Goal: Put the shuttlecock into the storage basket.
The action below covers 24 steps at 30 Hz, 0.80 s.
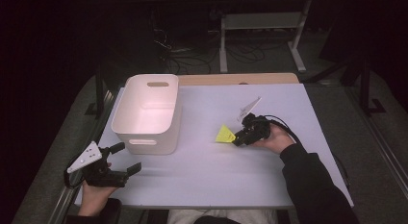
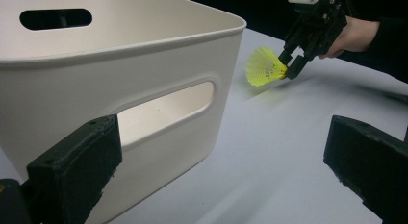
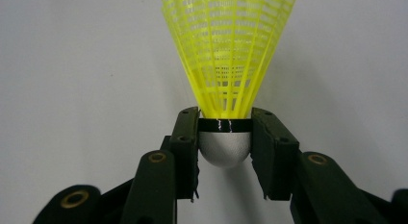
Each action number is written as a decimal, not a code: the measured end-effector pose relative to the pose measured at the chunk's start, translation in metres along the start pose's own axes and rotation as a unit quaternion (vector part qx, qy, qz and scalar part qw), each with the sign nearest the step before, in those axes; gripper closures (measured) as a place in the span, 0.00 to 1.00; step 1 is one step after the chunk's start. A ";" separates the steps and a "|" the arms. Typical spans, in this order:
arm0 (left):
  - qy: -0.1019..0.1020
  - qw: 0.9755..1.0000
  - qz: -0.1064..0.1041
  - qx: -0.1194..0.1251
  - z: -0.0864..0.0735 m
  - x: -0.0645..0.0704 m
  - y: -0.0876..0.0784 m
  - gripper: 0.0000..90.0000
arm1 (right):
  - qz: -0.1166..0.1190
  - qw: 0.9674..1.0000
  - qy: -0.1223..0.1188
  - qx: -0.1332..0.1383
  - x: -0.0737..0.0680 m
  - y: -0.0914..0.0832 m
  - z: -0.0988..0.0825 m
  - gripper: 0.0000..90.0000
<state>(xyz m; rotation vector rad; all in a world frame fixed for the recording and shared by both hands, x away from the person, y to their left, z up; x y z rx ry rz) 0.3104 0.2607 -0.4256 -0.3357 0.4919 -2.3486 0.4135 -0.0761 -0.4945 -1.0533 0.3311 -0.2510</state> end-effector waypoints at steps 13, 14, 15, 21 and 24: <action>-0.001 1.000 0.001 0.000 0.000 0.000 0.000 0.00 | -0.003 1.000 0.005 0.012 -0.003 -0.019 0.002 0.70; -0.001 1.000 0.001 0.000 0.000 0.000 0.000 0.00 | -0.004 1.000 0.005 0.013 -0.003 -0.021 0.003 0.70; -0.001 1.000 0.001 0.000 0.000 0.000 0.000 0.00 | -0.003 1.000 0.006 0.014 -0.003 -0.023 0.003 0.70; -0.001 1.000 0.002 0.000 0.000 0.000 0.000 0.00 | -0.001 1.000 0.006 0.024 -0.007 -0.035 0.010 0.70; -0.001 1.000 0.002 0.000 0.000 -0.001 0.000 0.00 | -0.003 1.000 0.003 0.025 -0.008 -0.040 0.014 0.70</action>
Point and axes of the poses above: each handheld gripper's, and its own axes: y roughly forward along the jaws, z roughly out of its top, x roughly to its right, the point moved 10 cm from there along y, roughly forward along the jaws, and after that the axes turned 8 degrees about -x, right-handed, at the moved point
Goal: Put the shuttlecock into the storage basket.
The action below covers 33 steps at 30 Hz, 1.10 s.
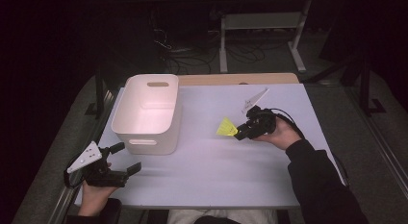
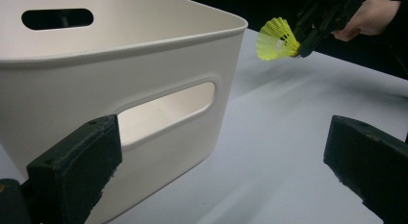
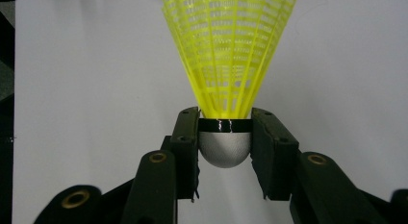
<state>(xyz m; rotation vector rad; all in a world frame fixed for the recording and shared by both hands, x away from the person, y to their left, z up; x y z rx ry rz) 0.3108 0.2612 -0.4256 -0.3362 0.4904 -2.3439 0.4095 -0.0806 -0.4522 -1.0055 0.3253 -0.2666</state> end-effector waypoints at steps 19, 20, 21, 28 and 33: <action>0.000 1.000 0.001 0.000 0.000 0.000 0.000 0.00 | -0.005 1.000 -0.020 0.013 -0.010 -0.016 0.026 0.70; 0.000 1.000 0.001 0.000 0.000 0.000 0.000 0.00 | -0.005 1.000 -0.020 0.013 -0.010 -0.016 0.026 0.70; 0.000 1.000 0.001 0.000 0.000 0.000 0.000 0.00 | -0.005 1.000 -0.024 0.016 -0.011 -0.018 0.031 0.70; 0.000 1.000 0.001 0.000 0.000 0.000 0.000 0.00 | -0.002 0.999 -0.029 0.022 -0.015 -0.019 0.040 0.70; 0.000 1.000 0.001 0.000 0.000 0.000 -0.001 0.00 | -0.003 0.999 -0.032 0.027 -0.016 -0.021 0.046 0.70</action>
Point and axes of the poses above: each handheld gripper's, and its own axes: y roughly forward along the jaws, z roughly out of its top, x roughly to its right, the point moved 10 cm from there along y, roughly forward along the jaws, and after that the axes turned 8 degrees about -x, right-handed, at the moved point
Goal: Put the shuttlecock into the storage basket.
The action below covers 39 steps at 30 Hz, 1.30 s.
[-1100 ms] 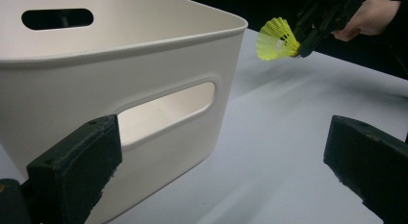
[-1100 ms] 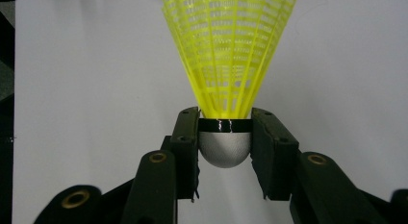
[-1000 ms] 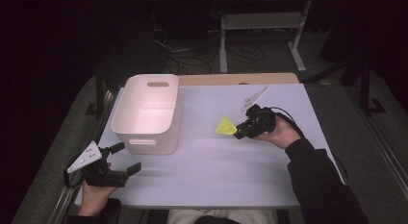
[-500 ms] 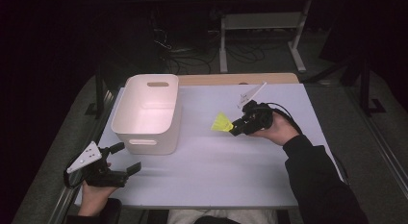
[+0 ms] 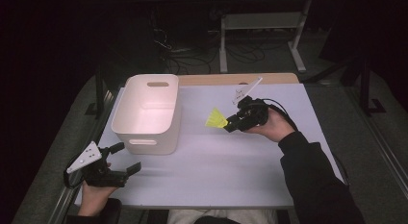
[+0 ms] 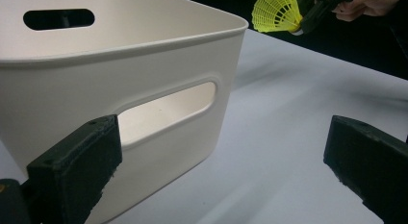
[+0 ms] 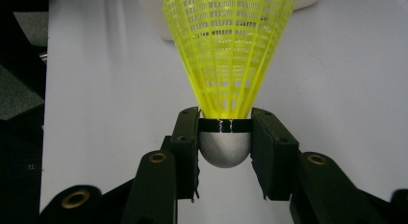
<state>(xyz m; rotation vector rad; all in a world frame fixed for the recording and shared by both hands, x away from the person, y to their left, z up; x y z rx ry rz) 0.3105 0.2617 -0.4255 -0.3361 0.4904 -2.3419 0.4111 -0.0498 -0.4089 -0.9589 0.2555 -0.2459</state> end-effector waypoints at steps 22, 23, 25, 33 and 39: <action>0.000 1.000 -0.001 0.000 0.000 0.000 0.000 0.00 | 0.007 0.999 -0.019 0.027 -0.003 -0.002 0.036 0.70; 0.000 1.000 -0.001 0.000 0.000 0.000 0.000 0.00 | 0.007 0.999 -0.018 0.028 -0.002 -0.002 0.037 0.70; 0.000 1.000 0.000 0.000 0.000 0.000 0.000 0.00 | 0.007 0.999 -0.021 0.027 -0.002 -0.001 0.041 0.70; 0.000 1.000 -0.001 0.000 0.000 0.000 0.000 0.00 | 0.006 0.999 -0.028 0.029 -0.005 -0.004 0.054 0.70; 0.000 1.000 -0.001 0.001 0.000 0.000 0.000 0.00 | 0.004 0.999 -0.032 0.029 -0.005 -0.008 0.060 0.70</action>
Point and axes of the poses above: each handheld gripper's, and its own axes: y roughly forward along the jaws, z roughly out of its top, x roughly to its right, the point moved 10 cm from there along y, roughly forward along the jaws, and after that the axes turned 8 degrees about -x, right-handed, at the moved point
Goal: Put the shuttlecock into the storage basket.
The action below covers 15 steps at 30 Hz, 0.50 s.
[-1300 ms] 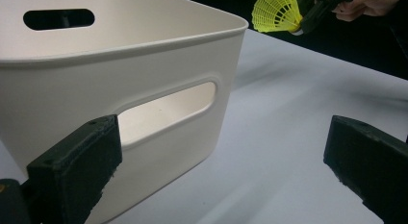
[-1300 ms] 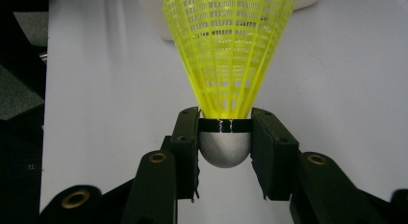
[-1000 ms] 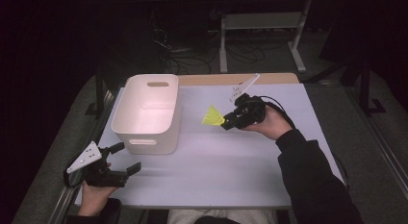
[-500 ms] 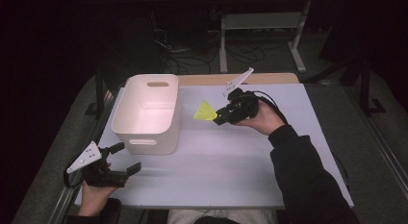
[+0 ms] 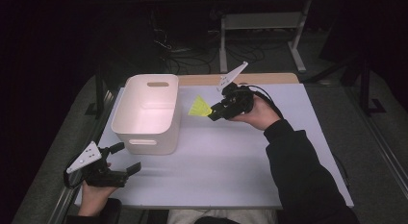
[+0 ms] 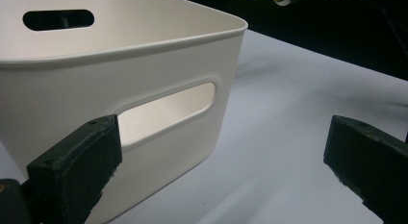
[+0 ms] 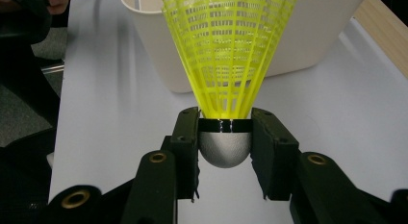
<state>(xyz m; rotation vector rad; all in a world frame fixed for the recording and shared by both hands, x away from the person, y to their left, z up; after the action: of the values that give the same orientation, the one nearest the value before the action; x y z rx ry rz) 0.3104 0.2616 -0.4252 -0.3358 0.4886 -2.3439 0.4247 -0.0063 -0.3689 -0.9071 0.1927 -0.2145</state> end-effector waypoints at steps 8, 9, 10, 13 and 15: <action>-0.001 1.000 0.000 0.000 0.000 0.000 0.000 0.00 | -0.003 1.000 -0.005 0.000 0.001 -0.002 0.008 0.70; -0.001 1.000 0.000 0.000 0.000 0.000 0.000 0.00 | -0.003 1.000 -0.005 -0.001 0.001 -0.002 0.010 0.70; 0.000 1.000 0.000 0.000 0.000 0.000 0.000 0.00 | -0.004 1.000 -0.008 -0.003 0.002 -0.002 0.011 0.70; 0.000 1.000 0.000 0.000 0.000 0.000 0.000 0.00 | -0.005 1.000 -0.011 -0.003 0.002 -0.003 0.017 0.70; 0.000 1.000 0.000 0.000 0.000 0.000 0.000 0.00 | -0.005 1.000 -0.012 -0.002 0.002 -0.004 0.021 0.70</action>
<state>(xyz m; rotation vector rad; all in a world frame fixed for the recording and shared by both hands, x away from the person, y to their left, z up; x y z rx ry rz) 0.3104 0.2617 -0.4252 -0.3363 0.4893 -2.3443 0.4317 0.0069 -0.3535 -0.9145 0.1675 -0.2123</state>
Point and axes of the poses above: each handheld gripper's, and its own axes: y roughly forward along the jaws, z roughly out of its top, x roughly to its right, the point moved 10 cm from there along y, roughly forward along the jaws, and after that the axes turned 8 degrees about -x, right-handed, at the moved point
